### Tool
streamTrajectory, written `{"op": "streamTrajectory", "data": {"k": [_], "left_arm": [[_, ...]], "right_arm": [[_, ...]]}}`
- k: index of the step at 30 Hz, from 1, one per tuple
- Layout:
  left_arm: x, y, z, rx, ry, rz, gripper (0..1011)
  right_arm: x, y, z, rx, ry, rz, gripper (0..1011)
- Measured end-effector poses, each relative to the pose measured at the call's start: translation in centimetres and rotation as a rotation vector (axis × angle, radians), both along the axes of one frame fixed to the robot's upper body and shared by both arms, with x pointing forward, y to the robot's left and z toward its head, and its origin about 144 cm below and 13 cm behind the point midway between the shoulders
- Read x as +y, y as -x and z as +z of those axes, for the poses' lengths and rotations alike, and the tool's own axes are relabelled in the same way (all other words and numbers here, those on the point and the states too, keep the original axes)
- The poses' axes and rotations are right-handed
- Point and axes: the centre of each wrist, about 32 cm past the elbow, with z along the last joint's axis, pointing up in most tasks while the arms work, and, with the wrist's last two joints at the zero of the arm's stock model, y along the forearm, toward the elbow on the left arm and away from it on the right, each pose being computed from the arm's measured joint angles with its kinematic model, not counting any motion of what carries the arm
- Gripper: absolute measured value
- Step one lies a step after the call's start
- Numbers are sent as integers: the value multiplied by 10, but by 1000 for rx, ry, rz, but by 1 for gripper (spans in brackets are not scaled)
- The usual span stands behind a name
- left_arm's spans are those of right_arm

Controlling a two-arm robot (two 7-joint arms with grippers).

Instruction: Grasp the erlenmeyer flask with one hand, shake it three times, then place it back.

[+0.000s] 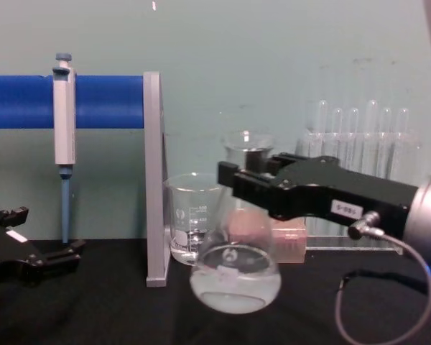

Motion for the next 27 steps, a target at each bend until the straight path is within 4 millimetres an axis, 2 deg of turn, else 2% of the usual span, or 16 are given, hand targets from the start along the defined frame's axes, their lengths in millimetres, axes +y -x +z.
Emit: {"op": "streamTrajectory", "data": {"k": [14,27], "left_arm": [[0,0,0,0,0,0,1001],[0,0,0,0,0,0,1001]], "right_arm": [[6,-3,1,-7,9,73,449],[-8,10,0,-18,-15,-78,449]]}}
